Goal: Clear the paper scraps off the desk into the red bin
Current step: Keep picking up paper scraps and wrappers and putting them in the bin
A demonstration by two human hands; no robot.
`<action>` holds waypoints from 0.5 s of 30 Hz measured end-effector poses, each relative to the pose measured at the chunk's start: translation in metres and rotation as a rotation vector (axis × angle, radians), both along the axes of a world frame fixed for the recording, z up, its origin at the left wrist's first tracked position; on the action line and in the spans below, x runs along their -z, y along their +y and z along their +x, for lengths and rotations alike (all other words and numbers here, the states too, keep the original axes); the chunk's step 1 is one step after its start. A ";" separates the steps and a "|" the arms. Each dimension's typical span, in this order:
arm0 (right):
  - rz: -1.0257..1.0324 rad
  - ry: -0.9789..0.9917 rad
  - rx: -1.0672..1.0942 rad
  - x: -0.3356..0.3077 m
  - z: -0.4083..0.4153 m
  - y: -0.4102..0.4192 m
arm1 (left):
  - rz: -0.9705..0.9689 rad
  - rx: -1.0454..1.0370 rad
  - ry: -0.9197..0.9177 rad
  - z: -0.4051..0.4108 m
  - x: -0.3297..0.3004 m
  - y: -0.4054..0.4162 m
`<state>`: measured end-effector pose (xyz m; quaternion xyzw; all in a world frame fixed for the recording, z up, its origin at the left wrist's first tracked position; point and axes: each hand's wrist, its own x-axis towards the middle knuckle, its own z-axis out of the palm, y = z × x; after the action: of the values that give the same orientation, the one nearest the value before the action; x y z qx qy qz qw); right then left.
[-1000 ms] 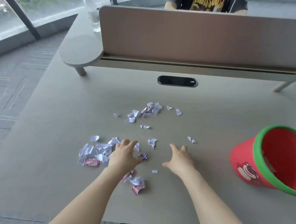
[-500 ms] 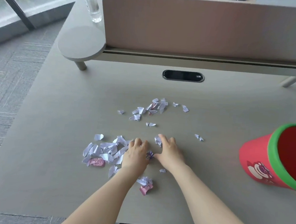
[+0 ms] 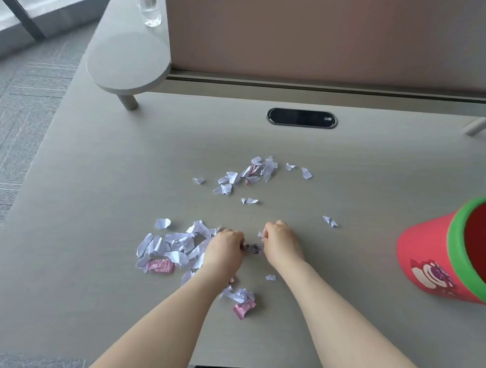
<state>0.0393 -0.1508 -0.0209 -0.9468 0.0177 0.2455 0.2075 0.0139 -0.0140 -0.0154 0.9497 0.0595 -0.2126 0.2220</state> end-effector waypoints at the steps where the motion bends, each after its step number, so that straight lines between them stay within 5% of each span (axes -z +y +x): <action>1: 0.002 0.001 -0.001 0.000 -0.001 -0.001 | -0.004 -0.006 0.006 0.000 0.000 0.000; 8: 0.143 -0.056 0.119 -0.009 -0.014 -0.019 | -0.073 -0.071 -0.018 0.000 -0.008 -0.003; 15: 0.306 -0.317 0.289 -0.053 -0.003 -0.055 | -0.207 -0.137 -0.166 0.027 -0.056 -0.043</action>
<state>0.0360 -0.2053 0.0319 -0.9186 0.0827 0.0617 0.3814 0.0410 -0.0570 0.0401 0.9297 0.0836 -0.1226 0.3371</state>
